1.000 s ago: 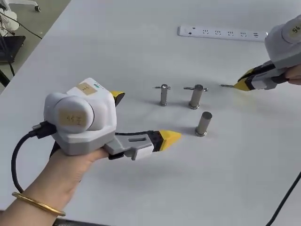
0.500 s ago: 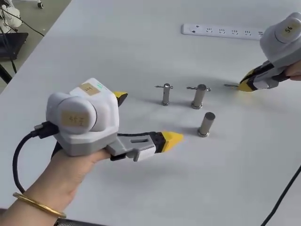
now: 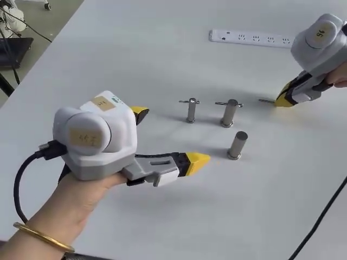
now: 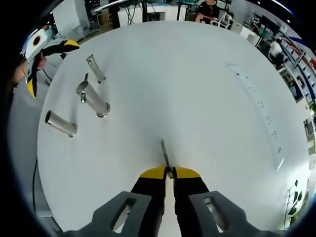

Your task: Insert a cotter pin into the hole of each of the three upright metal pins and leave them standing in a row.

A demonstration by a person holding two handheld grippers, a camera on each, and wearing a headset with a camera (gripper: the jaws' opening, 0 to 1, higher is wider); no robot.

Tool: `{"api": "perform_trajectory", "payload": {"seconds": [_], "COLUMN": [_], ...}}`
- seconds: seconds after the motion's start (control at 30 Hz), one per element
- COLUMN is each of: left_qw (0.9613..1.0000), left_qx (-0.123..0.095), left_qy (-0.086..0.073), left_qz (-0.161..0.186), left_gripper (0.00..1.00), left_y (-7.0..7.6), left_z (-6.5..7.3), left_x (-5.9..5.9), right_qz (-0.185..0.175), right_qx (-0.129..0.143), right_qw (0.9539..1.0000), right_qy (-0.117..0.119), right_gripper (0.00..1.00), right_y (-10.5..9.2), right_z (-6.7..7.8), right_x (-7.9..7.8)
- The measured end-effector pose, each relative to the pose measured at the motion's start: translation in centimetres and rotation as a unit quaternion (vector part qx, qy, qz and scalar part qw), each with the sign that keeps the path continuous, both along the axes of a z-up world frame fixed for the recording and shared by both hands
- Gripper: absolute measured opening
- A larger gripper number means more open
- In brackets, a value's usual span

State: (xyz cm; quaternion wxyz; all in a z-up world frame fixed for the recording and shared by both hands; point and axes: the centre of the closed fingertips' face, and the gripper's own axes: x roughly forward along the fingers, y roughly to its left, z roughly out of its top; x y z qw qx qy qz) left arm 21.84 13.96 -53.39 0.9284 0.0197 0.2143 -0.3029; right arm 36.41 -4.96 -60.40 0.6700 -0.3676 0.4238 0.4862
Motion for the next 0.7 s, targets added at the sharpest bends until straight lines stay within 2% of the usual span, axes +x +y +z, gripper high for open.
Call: {"api": "perform_trajectory", "payload": {"seconds": [0.1,0.13,0.37,0.53,0.7], "left_qw": [1.0000,1.0000,1.0000,1.0000,1.0000], "left_qx": [0.002,0.002,0.007,0.007,0.006], "left_qy": [0.000,-0.001,-0.002,-0.003,-0.001], "left_qz": [-0.001,-0.001,-0.004,-0.006,-0.004], "left_gripper": [0.87,0.87,0.87,0.86,0.86], "left_y": [-0.03,-0.05,-0.21,-0.40,-0.31], "left_z": [0.04,0.07,-0.05,-0.05,-0.06], "left_x": [0.02,0.03,-0.05,-0.05,-0.11], "right_qz": [0.043,0.044,0.028,0.030,0.018], "right_qx": [-0.017,-0.017,-0.004,-0.010,0.003], "right_qw": [0.9986,0.9985,0.9987,0.9984,0.9982], "right_qy": [-0.027,-0.028,-0.041,-0.047,-0.058], "right_gripper": [0.00,0.00,0.00,0.00,0.00], "right_y": [-0.06,-0.05,-0.23,-0.31,-0.56], "right_z": [-0.02,-0.04,-0.13,-0.15,0.63], "right_x": [0.04,0.00,0.29,0.49,0.81]}}
